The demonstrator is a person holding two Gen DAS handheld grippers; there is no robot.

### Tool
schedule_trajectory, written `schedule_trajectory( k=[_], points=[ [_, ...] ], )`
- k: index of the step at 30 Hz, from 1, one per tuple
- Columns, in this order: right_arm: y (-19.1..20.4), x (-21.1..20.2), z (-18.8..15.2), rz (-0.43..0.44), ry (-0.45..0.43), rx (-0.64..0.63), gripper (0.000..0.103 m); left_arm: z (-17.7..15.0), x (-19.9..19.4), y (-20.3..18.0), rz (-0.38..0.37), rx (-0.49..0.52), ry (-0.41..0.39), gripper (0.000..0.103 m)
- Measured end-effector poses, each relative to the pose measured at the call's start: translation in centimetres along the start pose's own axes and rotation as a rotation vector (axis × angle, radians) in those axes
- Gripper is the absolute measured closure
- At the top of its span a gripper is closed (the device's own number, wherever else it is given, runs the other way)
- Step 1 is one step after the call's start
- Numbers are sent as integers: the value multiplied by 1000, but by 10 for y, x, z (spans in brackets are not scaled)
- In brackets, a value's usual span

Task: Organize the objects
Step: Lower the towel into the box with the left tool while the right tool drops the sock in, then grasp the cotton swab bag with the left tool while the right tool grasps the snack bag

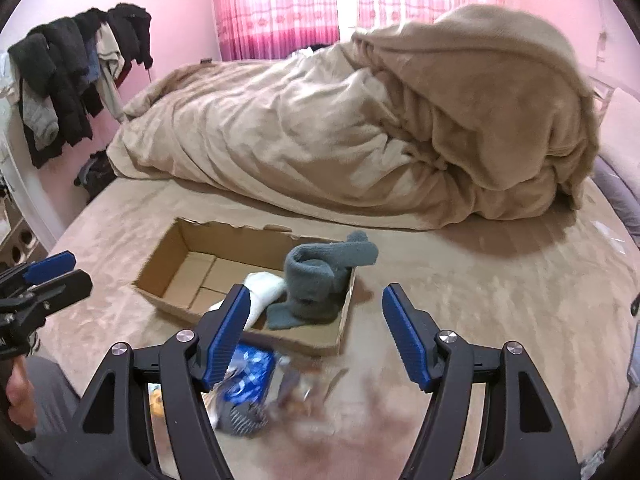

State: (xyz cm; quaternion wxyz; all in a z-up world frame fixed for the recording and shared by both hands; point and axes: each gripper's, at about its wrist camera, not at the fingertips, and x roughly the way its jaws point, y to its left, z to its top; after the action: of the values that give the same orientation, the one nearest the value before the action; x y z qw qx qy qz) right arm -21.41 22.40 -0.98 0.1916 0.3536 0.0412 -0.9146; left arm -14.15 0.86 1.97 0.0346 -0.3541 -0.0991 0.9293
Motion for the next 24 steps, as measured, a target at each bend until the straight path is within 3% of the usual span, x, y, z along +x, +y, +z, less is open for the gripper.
schedule_trajectory(
  k=[6, 11, 17, 24],
  points=[
    [14, -49, -12, 3, -35, 9, 31, -16, -43, 1, 1, -10, -11, 21],
    [25, -80, -21, 2, -59, 3, 31, -35, -56, -5, -9, 5, 5, 21],
    [31, -85, -37, -10, -41, -8, 31, -68, -34, -4, -4, -16, 97, 21],
    [24, -51, -62, -27, 13, -6, 31, -94, 11, -15, -26, 0, 181, 21]
  ],
)
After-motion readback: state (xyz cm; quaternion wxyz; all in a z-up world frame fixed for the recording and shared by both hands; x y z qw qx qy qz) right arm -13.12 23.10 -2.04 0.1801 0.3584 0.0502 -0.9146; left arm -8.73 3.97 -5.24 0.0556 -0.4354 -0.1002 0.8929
